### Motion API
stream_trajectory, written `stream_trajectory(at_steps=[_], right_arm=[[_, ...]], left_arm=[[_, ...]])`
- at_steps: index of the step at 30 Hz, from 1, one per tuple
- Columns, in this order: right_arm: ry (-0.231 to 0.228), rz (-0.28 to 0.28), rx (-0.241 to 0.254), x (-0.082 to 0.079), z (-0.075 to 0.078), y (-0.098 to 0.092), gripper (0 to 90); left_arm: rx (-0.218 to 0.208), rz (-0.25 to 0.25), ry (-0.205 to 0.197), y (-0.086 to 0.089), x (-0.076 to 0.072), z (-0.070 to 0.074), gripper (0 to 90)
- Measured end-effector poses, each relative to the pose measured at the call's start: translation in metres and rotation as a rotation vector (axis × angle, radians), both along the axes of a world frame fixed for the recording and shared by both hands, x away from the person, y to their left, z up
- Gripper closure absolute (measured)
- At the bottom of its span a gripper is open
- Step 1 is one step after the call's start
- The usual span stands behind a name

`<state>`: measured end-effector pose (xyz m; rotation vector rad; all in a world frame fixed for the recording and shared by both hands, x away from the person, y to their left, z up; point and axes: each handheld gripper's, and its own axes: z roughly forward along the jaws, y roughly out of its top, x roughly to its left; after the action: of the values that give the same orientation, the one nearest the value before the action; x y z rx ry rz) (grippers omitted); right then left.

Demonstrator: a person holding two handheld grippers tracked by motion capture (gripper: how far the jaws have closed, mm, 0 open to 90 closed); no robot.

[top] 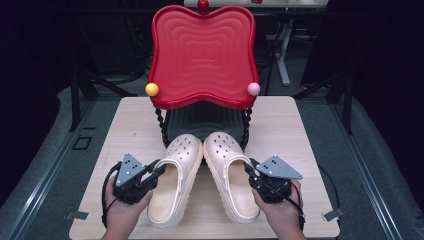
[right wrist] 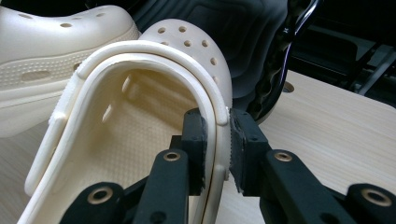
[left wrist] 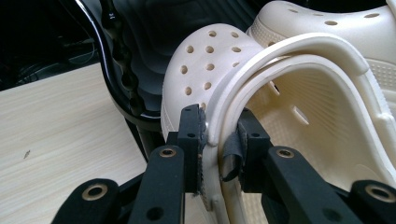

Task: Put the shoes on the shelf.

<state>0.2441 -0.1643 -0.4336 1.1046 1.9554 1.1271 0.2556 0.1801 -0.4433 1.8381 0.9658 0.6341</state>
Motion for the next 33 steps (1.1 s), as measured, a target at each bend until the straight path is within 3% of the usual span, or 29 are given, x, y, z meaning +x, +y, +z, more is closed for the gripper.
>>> stream_trajectory(at_steps=[10, 33], right_arm=[[0.003, -0.02, 0.036, 0.014, -0.001, 0.004, 76.5], [-0.046, -0.116, 0.053, 0.07, -0.001, 0.03, 76.0]], left_arm=[[0.011, 0.016, -0.013, -0.009, 0.015, 0.002, 75.4], [0.039, 0.077, -0.07, -0.039, 0.082, 0.007, 75.2]])
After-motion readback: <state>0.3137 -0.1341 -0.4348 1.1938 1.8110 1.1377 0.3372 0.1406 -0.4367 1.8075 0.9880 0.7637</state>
